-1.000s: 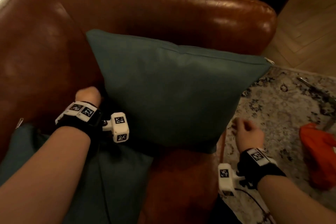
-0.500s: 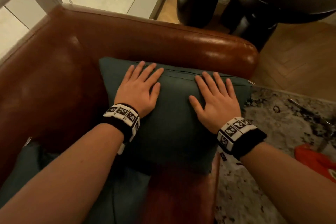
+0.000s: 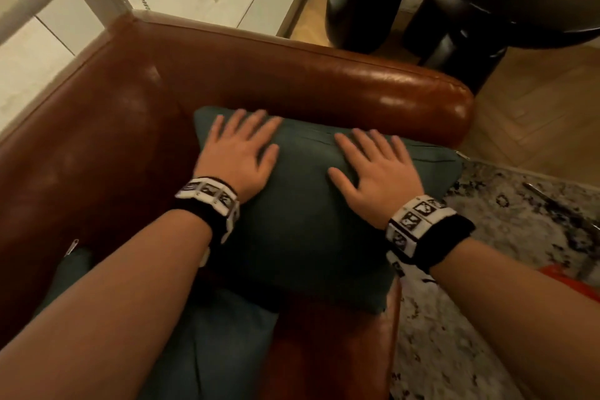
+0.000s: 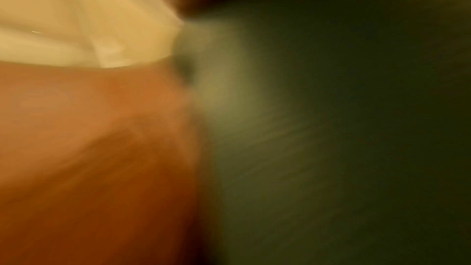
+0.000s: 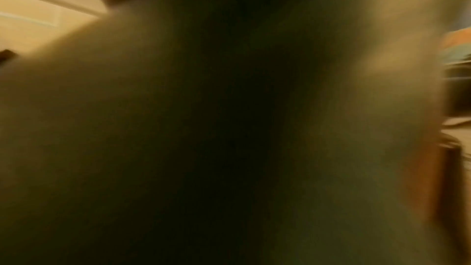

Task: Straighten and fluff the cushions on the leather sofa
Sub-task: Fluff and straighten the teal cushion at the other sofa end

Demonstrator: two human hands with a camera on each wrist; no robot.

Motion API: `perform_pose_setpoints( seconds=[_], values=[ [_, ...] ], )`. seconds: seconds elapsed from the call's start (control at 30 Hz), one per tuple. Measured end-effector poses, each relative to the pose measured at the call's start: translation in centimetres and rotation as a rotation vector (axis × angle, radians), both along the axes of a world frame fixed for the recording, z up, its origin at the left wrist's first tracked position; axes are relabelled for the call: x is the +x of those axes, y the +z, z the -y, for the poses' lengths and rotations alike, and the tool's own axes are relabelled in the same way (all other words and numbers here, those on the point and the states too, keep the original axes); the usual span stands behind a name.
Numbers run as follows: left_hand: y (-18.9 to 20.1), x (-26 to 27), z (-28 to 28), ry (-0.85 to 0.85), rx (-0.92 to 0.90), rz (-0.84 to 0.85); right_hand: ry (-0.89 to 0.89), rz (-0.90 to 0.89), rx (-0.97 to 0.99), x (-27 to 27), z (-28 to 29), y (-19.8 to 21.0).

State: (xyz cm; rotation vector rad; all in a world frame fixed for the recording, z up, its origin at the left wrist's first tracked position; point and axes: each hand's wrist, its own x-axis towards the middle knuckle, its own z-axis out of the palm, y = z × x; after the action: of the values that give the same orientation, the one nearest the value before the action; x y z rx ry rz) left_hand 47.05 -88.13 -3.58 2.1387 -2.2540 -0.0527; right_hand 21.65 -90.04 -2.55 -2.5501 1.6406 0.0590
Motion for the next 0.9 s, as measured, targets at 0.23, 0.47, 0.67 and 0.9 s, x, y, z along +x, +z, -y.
perform_pose_setpoints(
  seconds=[0.23, 0.47, 0.67, 0.9],
  values=[
    [1.0, 1.6, -0.4, 0.067, -0.067, -0.031, -0.127, -0.009, -0.032, -4.2, 0.1, 1.6],
    [-0.3, 0.5, 0.3, -0.022, 0.015, 0.096, 0.631, -0.115, -0.120, 3.1, -9.2, -6.5],
    [0.3, -1.5, -1.8, 0.034, -0.118, 0.007, 0.928, -0.205, -0.076, -3.1, -12.0, -9.6],
    [-3.2, -6.4, -5.9, -0.100, -0.106, -0.046, 0.116, -0.001, -0.172, -3.0, -3.7, -1.8]
  ],
)
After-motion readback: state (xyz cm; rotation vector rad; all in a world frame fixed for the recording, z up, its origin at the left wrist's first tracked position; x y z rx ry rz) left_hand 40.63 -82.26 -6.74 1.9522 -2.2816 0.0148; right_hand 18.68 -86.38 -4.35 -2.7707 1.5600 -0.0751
